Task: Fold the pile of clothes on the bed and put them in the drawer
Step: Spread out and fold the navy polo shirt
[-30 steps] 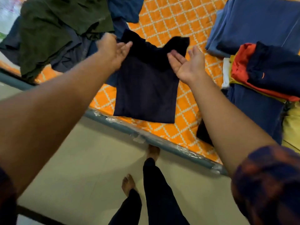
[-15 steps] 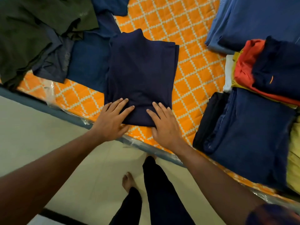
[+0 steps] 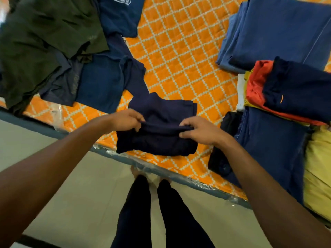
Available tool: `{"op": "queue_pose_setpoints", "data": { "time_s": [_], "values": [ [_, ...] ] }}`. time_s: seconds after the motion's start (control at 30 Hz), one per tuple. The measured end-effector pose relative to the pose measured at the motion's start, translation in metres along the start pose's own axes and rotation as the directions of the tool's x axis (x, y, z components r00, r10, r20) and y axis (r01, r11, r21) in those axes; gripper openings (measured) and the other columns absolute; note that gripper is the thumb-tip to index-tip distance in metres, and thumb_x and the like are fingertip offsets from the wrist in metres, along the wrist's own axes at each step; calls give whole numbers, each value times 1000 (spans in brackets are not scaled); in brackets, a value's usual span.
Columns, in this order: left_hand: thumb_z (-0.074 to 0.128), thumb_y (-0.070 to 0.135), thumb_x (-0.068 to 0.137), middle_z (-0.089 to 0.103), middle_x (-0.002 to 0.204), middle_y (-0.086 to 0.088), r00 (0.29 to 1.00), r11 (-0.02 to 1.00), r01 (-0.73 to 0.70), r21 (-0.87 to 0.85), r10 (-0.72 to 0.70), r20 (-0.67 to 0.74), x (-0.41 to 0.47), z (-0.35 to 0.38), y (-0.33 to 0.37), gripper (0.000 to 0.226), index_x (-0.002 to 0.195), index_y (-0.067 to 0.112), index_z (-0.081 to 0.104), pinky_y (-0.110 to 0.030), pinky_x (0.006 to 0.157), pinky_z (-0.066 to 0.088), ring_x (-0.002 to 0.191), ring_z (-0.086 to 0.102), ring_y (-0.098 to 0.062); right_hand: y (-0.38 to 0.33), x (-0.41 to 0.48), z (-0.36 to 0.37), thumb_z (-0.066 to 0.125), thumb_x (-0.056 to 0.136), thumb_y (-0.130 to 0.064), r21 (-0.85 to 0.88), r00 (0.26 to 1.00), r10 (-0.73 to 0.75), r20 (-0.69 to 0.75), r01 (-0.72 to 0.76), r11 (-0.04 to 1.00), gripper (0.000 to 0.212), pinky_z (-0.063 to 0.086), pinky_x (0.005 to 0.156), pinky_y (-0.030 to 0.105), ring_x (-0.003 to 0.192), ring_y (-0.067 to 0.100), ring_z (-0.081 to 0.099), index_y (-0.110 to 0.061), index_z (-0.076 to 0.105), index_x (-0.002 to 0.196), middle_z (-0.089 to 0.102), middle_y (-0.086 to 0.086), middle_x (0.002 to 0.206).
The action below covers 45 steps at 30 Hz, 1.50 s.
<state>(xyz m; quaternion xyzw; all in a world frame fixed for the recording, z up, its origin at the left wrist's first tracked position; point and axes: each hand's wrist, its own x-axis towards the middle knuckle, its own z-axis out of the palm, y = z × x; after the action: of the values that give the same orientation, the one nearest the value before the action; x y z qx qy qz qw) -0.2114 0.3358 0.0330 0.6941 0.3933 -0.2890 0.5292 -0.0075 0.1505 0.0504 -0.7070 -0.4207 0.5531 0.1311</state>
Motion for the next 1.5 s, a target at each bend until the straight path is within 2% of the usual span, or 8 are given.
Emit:
{"op": "queue_pose_setpoints", "data": {
  "time_s": [0.17,0.3,0.43,0.53,0.6,0.9,1.07,1.5],
  "values": [
    [63,22,93,69,100,-1,926,987,-82,141,128,-356,56,-43,23,10,102,22,67,-41,83,53,94,63,-23,20,54,-19,65,96,-19,313,894,212,-396,-86,946,17,41,68,37,78,25,60,-10,62,82,64,17,87],
    [60,33,92,63,113,-5,804,929,-9,370,226,-549,75,-39,20,25,114,22,63,-45,84,52,107,58,-30,28,85,-11,65,97,-31,485,737,377,-561,-75,871,13,50,70,28,90,14,65,-24,67,108,66,-4,97],
    [63,46,88,49,122,-11,572,996,-40,85,92,-815,66,-17,-5,45,118,15,51,-45,88,43,111,51,-33,21,75,16,67,90,-53,526,537,511,-672,-139,839,53,48,82,27,111,13,59,-29,53,136,58,-4,125],
    [62,60,88,54,114,-4,725,948,-46,-314,-185,-664,57,6,-29,54,116,15,49,-37,85,40,110,56,-31,25,56,52,65,69,-81,580,557,613,-560,-265,770,96,51,99,48,125,20,55,-36,36,148,53,-6,140],
    [61,72,82,57,119,0,810,966,-18,-257,-137,-570,49,13,-38,71,125,17,50,-39,89,45,113,58,-26,24,48,69,68,64,-84,642,603,661,-446,-300,706,108,51,101,51,128,22,55,-36,28,152,52,-8,144],
    [86,29,74,73,117,0,970,710,172,-683,-243,-8,45,-15,-21,58,127,21,63,-42,92,57,104,70,-23,24,55,55,87,79,-23,905,816,544,-197,-63,421,41,60,83,31,103,18,71,-25,67,115,73,0,120],
    [70,17,86,74,117,-2,992,546,12,-838,-113,-60,22,-25,21,46,132,17,62,-34,75,59,105,71,-22,16,48,12,81,83,-11,917,887,382,-257,100,385,43,60,88,36,108,24,71,-15,67,124,75,3,117],
    [58,-1,94,71,120,-10,926,557,-343,-756,337,-172,58,60,299,38,132,7,57,-35,86,59,103,71,-21,113,-130,-189,79,78,-1,583,485,332,-809,596,551,42,57,92,36,110,24,70,-11,68,117,75,4,114]
  ]
}}
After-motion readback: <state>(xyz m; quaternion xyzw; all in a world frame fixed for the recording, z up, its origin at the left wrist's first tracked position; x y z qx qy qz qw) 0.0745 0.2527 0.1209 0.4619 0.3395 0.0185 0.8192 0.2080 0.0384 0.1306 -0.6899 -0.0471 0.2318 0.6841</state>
